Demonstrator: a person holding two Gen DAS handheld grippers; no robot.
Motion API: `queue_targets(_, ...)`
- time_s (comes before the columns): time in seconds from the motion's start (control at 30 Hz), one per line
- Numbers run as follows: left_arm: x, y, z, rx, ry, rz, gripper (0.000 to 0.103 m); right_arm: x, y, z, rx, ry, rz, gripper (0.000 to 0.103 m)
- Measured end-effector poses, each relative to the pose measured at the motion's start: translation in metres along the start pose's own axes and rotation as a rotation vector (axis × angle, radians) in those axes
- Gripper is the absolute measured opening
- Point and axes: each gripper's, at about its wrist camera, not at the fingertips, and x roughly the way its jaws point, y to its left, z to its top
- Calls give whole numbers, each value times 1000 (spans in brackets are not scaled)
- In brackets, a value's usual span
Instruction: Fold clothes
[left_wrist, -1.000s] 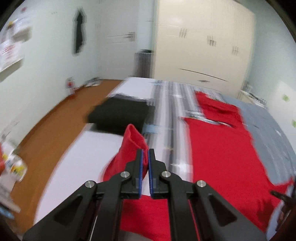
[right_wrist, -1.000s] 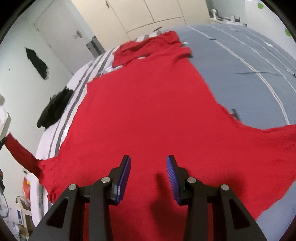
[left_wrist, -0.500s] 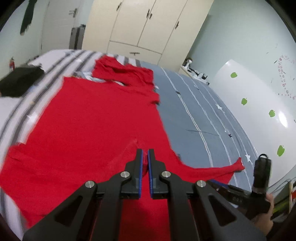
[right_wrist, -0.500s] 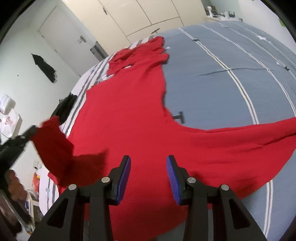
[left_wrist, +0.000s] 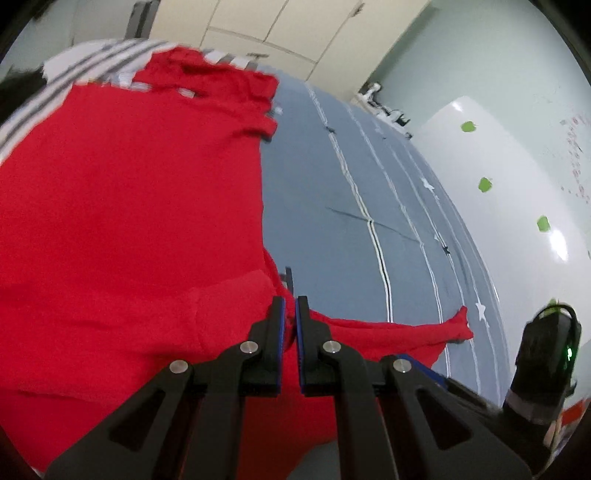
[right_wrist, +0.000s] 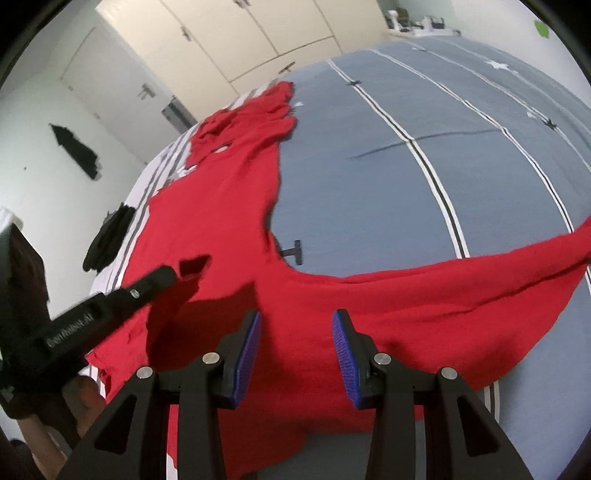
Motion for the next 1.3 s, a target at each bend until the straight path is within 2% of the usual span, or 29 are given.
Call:
queue_targets(0.1, 1, -2, 3, 6, -5, -11, 4, 6, 1, -1, 13, 6, -12, 37)
queue_targets(0.17, -11, 12, 7, -36, -4, -71, 5, 10, 2, -1, 24, 12, -12, 37)
queue_targets(0.2, -20, 22, 8, -49, 4, -129, 10, 13, 5, -1, 20, 15, -14, 37)
queue_targets(0.23, -30, 31, 8, -51, 8, -158, 15, 15, 8, -2, 15, 17, -14, 37)
queue_targets(0.27, -44, 41, 8, -42, 2, -160, 24, 19, 13, -3, 10, 21, -9, 37)
queue_targets(0.33, -74, 62, 5, -1, -27, -132, 39, 27, 22, -4, 9, 28, 0, 38)
queue_targets(0.37, -89, 77, 3, 15, -45, -105, 51, 32, 28, -4, 8, 33, 5, 38)
queue_targets(0.4, -103, 93, 2, 27, -60, -76, 57, 37, 32, -4, 4, 36, 9, 42)
queue_targets(0.47, -121, 131, 0, 15, -60, -5, 59, 48, 43, -6, 8, 49, 17, 44)
queue_targets(0.57, -136, 184, 0, -88, -29, 31, 59, 62, 57, -8, 4, 64, 16, 44)
queue_targets(0.7, -155, 219, -2, -20, -44, 145, 59, 73, 70, -14, -5, 88, -30, 44)
queue_targets(0.87, -176, 270, -5, -36, -40, 300, 59, 89, 72, -22, -43, 129, -110, 44)
queue_targets(0.97, -190, 294, -15, 20, -37, 388, 59, 100, 70, -23, -56, 139, -139, 44)
queue_targets(1.07, -195, 315, -26, 53, -6, 450, 59, 110, 70, -21, -58, 143, -143, 44)
queue_targets(1.2, -193, 339, -36, 45, 36, 497, 59, 125, 77, -19, -74, 160, -125, 46)
queue_targets(1.27, -187, 347, -37, 24, 47, 499, 59, 129, 77, -17, -81, 160, -122, 41)
queue_targets(1.3, -186, 350, -38, 19, 52, 504, 59, 129, 76, -15, -75, 158, -118, 28)
